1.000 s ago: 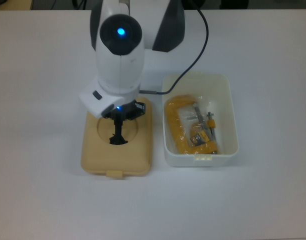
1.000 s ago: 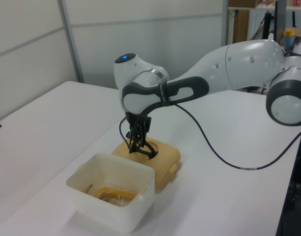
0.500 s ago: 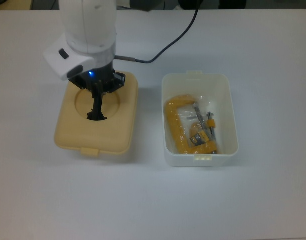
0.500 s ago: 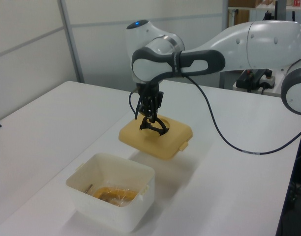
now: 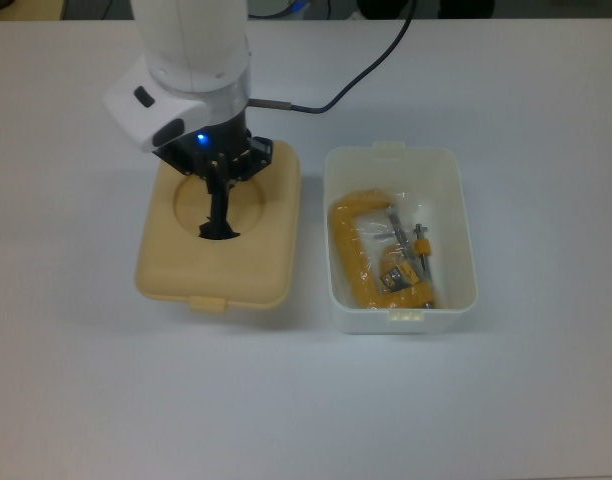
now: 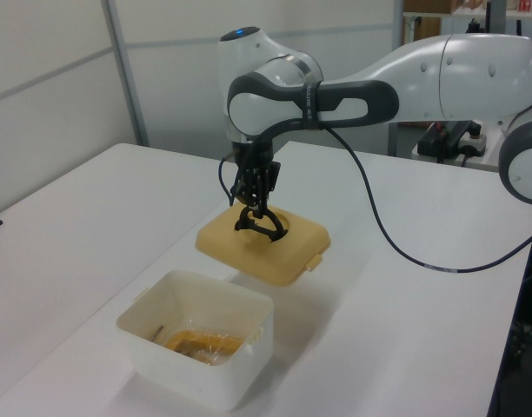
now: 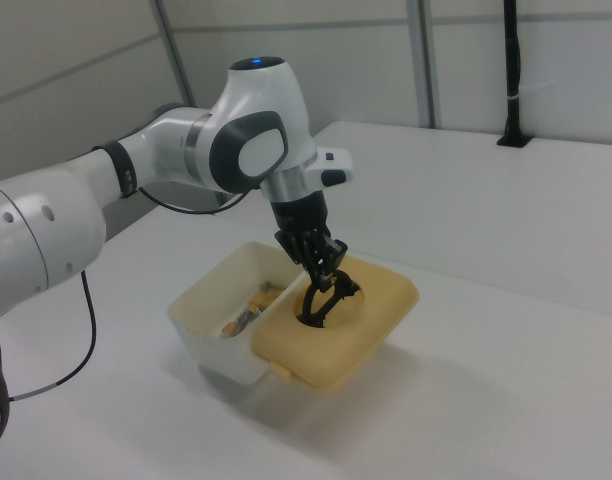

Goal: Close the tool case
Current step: 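Lift the beige lid by its handle up off the table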

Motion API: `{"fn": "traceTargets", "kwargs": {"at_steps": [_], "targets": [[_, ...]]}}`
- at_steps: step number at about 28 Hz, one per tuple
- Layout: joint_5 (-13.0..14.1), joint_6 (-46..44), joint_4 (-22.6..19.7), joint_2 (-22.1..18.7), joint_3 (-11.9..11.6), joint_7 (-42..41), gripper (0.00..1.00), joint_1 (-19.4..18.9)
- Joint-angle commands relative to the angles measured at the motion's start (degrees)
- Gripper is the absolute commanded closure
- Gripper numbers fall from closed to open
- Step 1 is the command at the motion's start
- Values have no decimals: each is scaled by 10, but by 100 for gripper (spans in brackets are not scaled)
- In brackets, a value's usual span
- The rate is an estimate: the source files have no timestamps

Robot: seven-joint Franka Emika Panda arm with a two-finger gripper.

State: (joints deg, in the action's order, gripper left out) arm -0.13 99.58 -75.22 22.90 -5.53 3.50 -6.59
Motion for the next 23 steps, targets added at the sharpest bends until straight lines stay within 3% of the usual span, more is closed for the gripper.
{"fn": "traceTargets", "kwargs": {"at_steps": [1,9,13,23], "targets": [[8,-19,2,-10,1,23,100,-23],[8,-18,3,-15,12,47,100,-32],[8,-24,24,-15,25,62,100,-32],[9,-35,27,-44,16,53,100,-24]]}}
